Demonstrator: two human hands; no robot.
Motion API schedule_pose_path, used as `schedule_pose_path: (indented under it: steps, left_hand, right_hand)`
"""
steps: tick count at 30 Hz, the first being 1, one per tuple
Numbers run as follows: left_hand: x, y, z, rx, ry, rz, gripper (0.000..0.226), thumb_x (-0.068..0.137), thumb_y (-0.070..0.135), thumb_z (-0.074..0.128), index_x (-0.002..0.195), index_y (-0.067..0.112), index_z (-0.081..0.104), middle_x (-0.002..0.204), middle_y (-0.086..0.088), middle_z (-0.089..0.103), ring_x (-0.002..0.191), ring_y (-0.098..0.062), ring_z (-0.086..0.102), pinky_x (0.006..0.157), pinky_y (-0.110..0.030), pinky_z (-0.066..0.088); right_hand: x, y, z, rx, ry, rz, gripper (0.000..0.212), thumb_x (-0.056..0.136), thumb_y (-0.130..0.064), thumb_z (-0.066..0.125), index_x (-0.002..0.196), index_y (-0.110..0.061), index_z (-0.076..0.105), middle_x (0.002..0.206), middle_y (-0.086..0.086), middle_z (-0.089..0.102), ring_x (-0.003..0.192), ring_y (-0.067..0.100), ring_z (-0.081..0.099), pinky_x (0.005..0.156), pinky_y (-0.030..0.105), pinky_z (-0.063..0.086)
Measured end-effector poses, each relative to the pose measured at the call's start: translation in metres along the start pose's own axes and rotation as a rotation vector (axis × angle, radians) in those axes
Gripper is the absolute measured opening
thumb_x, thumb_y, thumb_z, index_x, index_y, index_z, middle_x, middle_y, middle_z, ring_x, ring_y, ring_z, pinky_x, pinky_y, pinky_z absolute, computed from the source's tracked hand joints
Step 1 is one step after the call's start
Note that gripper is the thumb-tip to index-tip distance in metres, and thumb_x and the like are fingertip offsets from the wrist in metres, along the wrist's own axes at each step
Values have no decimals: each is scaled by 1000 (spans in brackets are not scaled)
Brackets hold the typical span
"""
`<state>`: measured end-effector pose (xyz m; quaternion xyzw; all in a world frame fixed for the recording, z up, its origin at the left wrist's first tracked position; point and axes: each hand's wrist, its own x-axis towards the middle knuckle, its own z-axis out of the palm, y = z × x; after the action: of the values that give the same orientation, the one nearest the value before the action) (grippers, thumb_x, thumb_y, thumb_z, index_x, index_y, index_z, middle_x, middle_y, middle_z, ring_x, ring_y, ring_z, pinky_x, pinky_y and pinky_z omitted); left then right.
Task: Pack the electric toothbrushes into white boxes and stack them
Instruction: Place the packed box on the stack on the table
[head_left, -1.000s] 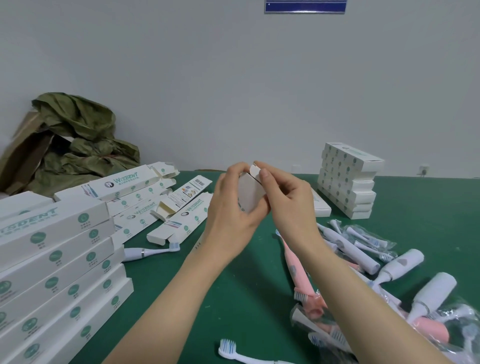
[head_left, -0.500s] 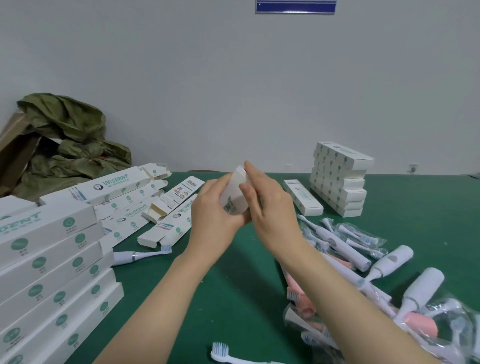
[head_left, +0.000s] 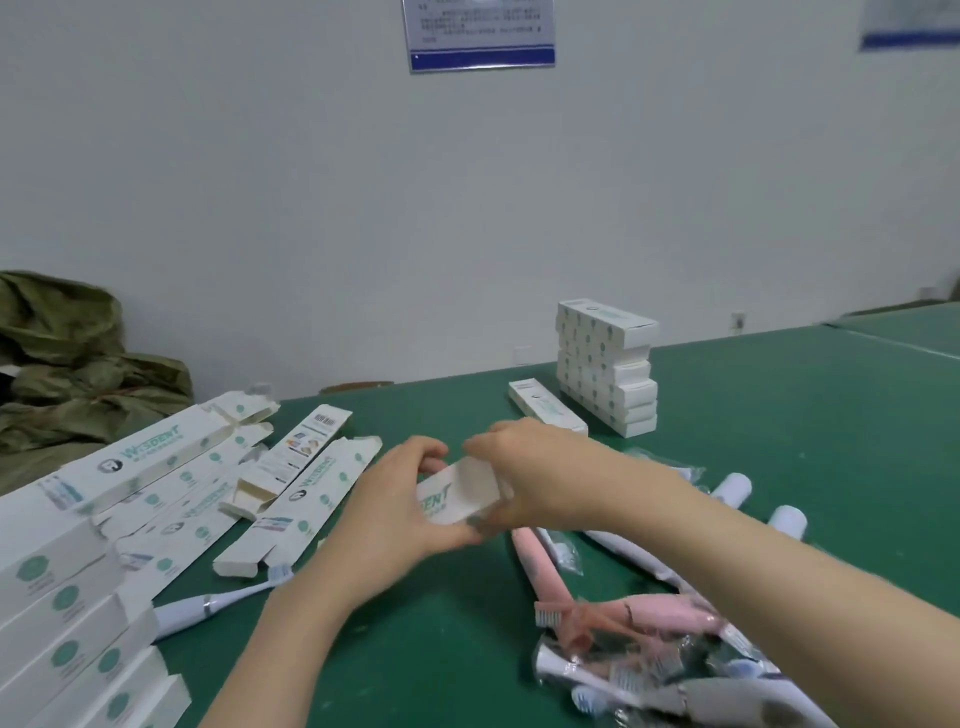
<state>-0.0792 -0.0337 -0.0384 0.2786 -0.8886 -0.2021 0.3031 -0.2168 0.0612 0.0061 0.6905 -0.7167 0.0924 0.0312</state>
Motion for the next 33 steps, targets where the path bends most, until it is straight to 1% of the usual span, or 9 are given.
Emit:
schedule_pose_path:
  steps: [3, 6, 8, 10, 13, 18, 22, 30, 33]
  left_hand:
    - [5, -11, 3, 169, 71, -43, 86, 65, 34, 84, 135, 21, 36, 129, 2, 38, 124, -16, 31, 99, -24, 27]
    - [7, -31, -1, 219, 131, -212, 73, 77, 32, 74, 136, 16, 35, 131, -7, 41, 122, -24, 37, 103, -34, 31]
    - [-1, -44, 5, 250, 20, -304, 57, 85, 35, 65, 133, 17, 40, 127, -7, 47, 119, -23, 45, 100, -35, 37]
    - [-12, -49, 21, 376, -106, -324, 47, 90, 41, 55, 130, 21, 42, 125, -4, 47, 118, -20, 45, 99, -32, 39]
    - [-18, -50, 39, 518, -108, -301, 37, 94, 48, 41, 124, 27, 43, 121, 2, 42, 114, -18, 41, 94, -28, 39]
    - [-14, -56, 42, 507, -63, -263, 33, 94, 50, 37, 122, 31, 41, 115, 6, 38, 110, -15, 39, 90, -26, 38]
    - [-12, -59, 41, 528, -75, -261, 35, 94, 49, 38, 124, 32, 41, 115, 7, 40, 108, -14, 38, 90, -26, 39]
    - [-10, -58, 46, 566, -116, -298, 36, 95, 47, 37, 125, 28, 42, 116, 4, 41, 109, -17, 39, 89, -27, 38]
    - [-5, -55, 48, 548, -134, -300, 35, 95, 46, 39, 123, 25, 44, 117, 2, 42, 110, -19, 39, 90, -28, 37]
  right_hand:
    - [-3, 26, -1, -13, 188, 72, 44, 71, -45, 72, 100, -15, 58, 93, 0, 56, 87, 20, 53, 73, 36, 47]
    - [2, 50, 0, 218, 470, 274, 33, 72, -45, 73, 80, -17, 58, 78, -1, 59, 73, 18, 54, 59, 31, 42]
    - [18, 62, 5, 448, 557, 450, 37, 70, -48, 72, 66, -17, 52, 62, -3, 56, 57, 14, 51, 49, 28, 37]
    - [39, 74, 13, 456, 581, 529, 40, 73, -49, 70, 70, -13, 53, 60, 0, 54, 54, 16, 49, 44, 27, 34]
    - [66, 90, 23, 314, 588, 593, 42, 80, -48, 66, 86, -9, 52, 72, 4, 54, 66, 21, 50, 50, 27, 31]
    - [93, 118, 49, 179, 592, 751, 62, 89, -51, 55, 120, 1, 44, 118, 16, 51, 109, 29, 46, 83, 33, 40]
    - [94, 130, 68, 181, 418, 873, 66, 88, -48, 59, 126, 3, 39, 127, 20, 48, 116, 32, 47, 91, 35, 43]
    - [92, 141, 83, 311, 308, 939, 63, 87, -33, 66, 128, 3, 33, 131, 23, 44, 120, 36, 44, 93, 41, 43]
    - [88, 140, 75, 200, 261, 932, 65, 87, -34, 66, 129, 2, 33, 131, 21, 43, 120, 34, 45, 92, 41, 44]
